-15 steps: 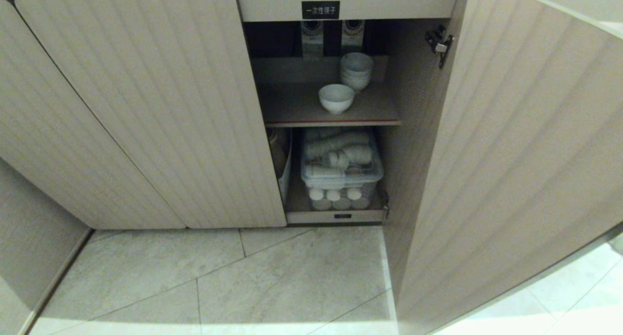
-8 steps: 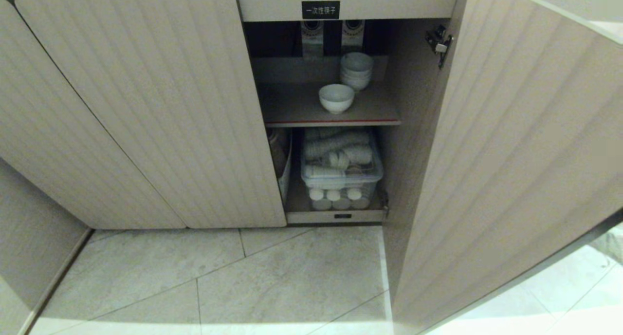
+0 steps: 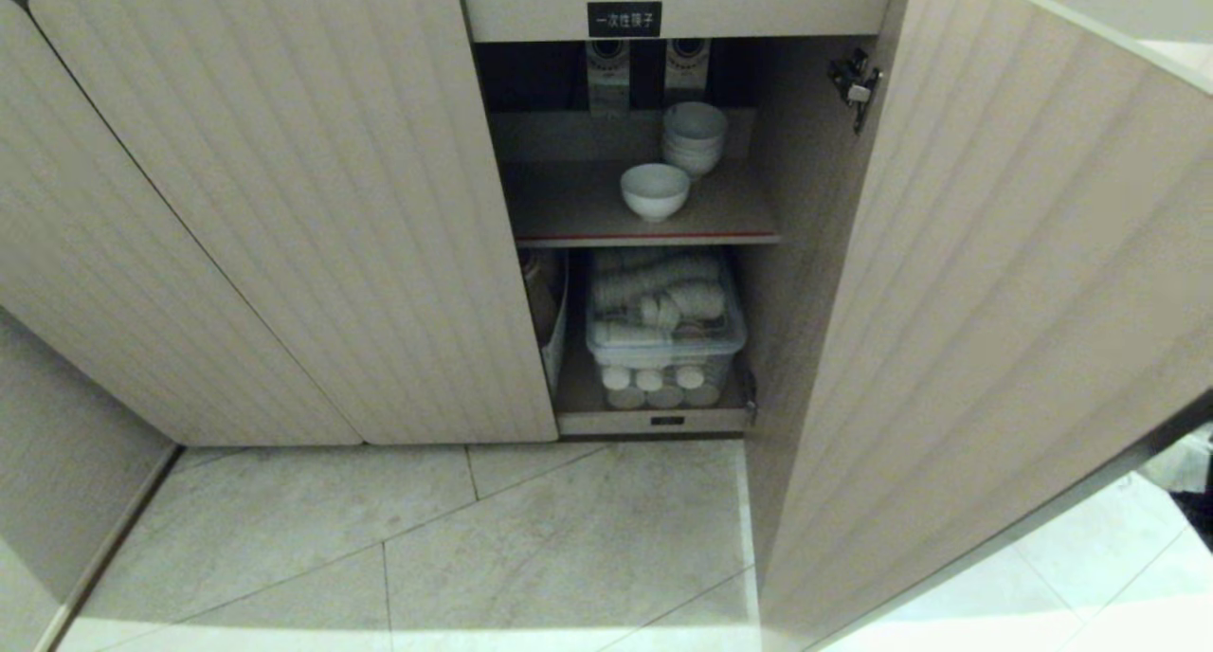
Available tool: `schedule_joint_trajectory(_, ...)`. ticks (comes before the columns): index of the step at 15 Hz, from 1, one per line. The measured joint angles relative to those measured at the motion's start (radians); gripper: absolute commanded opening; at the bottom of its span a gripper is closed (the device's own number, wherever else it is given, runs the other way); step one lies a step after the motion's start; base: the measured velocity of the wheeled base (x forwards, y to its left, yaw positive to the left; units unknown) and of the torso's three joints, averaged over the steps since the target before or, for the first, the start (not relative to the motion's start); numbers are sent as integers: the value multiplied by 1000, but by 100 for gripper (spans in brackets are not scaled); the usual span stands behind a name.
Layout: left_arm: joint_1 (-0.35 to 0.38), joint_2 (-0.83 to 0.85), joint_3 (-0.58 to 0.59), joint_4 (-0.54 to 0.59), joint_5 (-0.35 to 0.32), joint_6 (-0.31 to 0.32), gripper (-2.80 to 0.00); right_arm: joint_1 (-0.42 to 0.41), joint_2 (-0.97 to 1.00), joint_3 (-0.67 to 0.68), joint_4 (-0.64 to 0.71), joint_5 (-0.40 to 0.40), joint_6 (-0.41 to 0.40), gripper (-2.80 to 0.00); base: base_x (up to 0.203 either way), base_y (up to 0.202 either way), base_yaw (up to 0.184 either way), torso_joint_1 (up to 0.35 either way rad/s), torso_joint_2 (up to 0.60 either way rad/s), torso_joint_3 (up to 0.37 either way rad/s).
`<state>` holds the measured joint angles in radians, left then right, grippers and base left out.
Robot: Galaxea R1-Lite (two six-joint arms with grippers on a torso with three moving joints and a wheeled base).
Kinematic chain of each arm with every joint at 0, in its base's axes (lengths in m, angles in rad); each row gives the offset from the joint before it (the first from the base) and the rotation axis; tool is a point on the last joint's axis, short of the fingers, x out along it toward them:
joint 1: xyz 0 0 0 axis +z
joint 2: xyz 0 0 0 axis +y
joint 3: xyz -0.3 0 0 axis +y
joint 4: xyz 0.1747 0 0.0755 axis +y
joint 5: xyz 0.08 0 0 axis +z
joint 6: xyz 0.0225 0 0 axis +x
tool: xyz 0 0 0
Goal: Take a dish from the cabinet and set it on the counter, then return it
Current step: Close the cabinet door
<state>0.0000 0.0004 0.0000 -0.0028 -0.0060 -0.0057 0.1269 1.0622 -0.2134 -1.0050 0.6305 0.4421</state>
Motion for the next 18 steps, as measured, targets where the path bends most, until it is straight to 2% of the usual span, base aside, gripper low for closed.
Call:
schedule_joint_trajectory(4, 0, 0, 0, 0, 0, 0, -280, 56, 69, -11, -73, -56, -2, -280, 0, 0, 0, 0, 0, 0)
schedule_joint_trajectory(8, 0, 0, 0, 0, 0, 0, -280, 152, 133, -58, -83, -199, -2, -280, 0, 0, 0, 0, 0, 0)
schedule_joint_trajectory(18, 0, 0, 0, 0, 0, 0, -280, 257, 265, -150, -149, -350, -7, -280, 0, 0, 0, 0, 0, 0)
